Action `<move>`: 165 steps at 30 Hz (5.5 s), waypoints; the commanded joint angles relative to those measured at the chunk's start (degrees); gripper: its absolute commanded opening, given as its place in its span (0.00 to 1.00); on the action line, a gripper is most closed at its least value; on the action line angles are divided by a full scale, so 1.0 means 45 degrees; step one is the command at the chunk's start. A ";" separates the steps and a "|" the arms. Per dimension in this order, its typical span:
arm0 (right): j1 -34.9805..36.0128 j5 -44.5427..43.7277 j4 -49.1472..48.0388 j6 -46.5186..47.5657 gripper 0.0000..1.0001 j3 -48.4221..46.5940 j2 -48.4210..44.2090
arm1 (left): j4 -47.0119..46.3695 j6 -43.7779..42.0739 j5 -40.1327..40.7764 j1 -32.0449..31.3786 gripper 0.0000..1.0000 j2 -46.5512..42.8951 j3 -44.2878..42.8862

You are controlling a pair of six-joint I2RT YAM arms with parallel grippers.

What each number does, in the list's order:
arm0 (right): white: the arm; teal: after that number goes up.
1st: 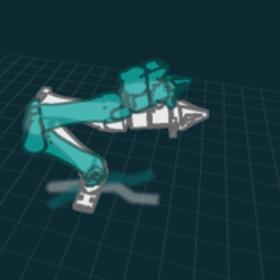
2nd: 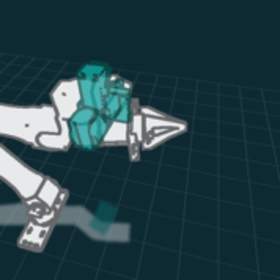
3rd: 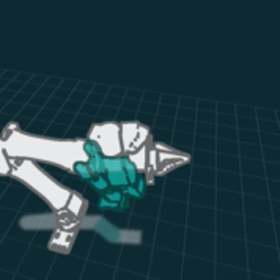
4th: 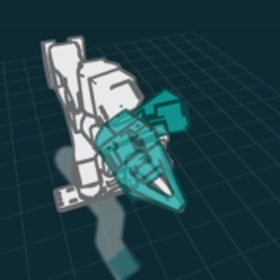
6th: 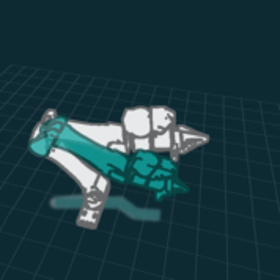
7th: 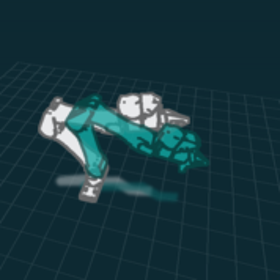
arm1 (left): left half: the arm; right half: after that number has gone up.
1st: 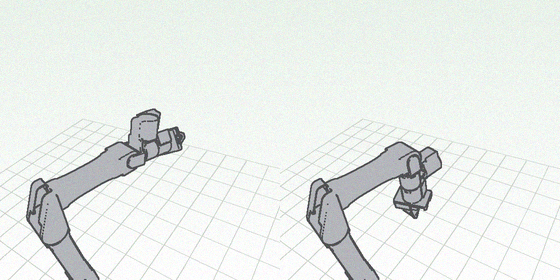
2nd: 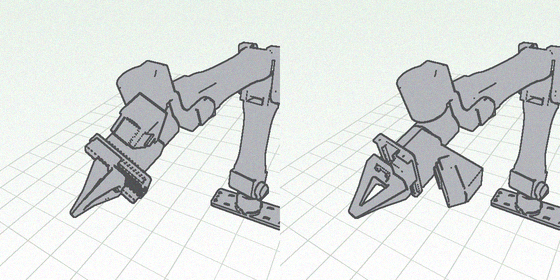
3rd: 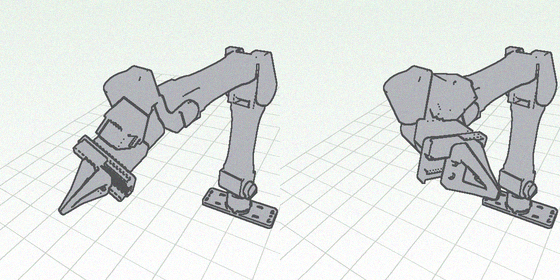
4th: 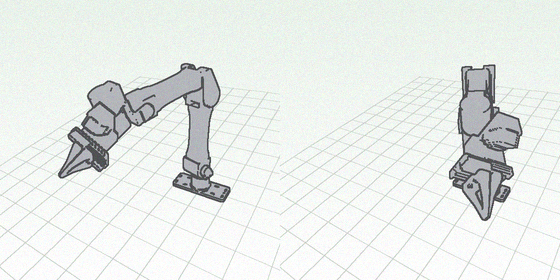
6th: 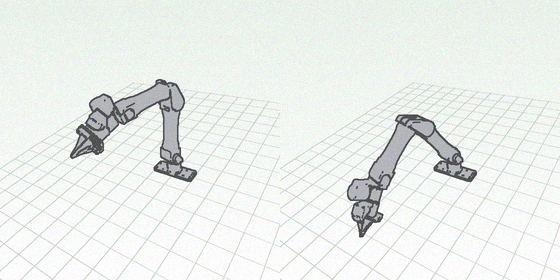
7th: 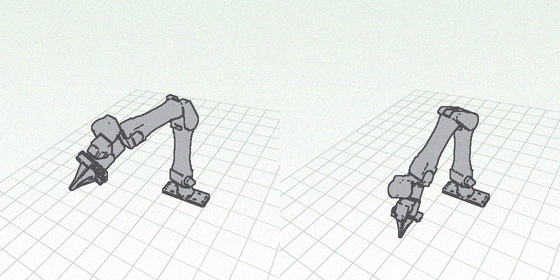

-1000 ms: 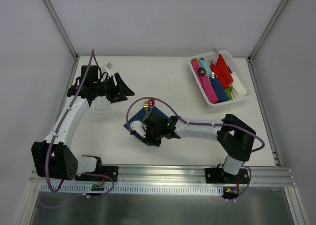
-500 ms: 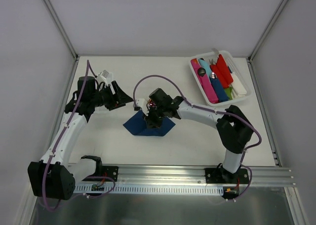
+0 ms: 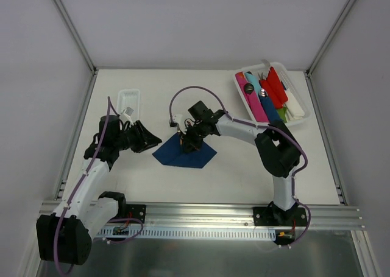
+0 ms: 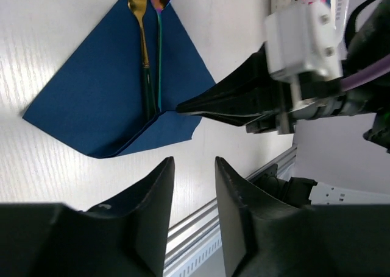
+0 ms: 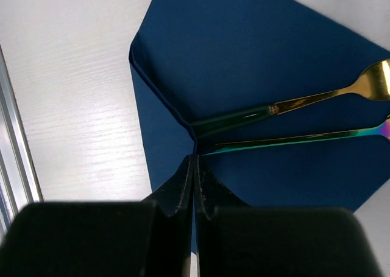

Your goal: Place the utensils on the paper napkin and roll it up

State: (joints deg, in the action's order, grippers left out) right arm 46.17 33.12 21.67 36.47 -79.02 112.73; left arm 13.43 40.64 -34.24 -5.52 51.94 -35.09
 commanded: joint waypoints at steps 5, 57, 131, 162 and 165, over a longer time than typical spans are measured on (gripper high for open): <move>-0.0104 0.0920 0.0477 0.0216 0.00 -0.1227 0.0398 | -0.0758 0.0382 0.0187 -0.0004 0.25 -0.0059 0.1195; -0.0436 0.0705 0.0633 -0.0194 0.00 -0.2283 0.1766 | -0.1813 0.0539 0.1925 -0.3793 0.09 0.6308 -0.0659; -0.1843 0.2836 -1.2006 -1.5685 0.02 0.7287 -0.0265 | -0.2535 0.2785 0.2784 -0.3988 0.00 0.8789 0.0200; -0.3463 0.1116 -0.5933 -1.2012 0.00 0.7424 -0.1339 | -0.2496 0.2570 0.2765 -0.3735 0.00 0.8477 0.0493; -0.3561 0.0979 -0.5268 -1.1523 0.00 0.7405 -0.1417 | -0.2477 0.2531 0.2706 -0.3696 0.00 0.8477 0.0455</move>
State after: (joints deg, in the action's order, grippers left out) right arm 31.31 44.03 -10.94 -21.04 -47.00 107.44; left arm -1.26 54.06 -25.67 -22.81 89.67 -34.81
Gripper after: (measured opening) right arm 0.008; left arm 0.004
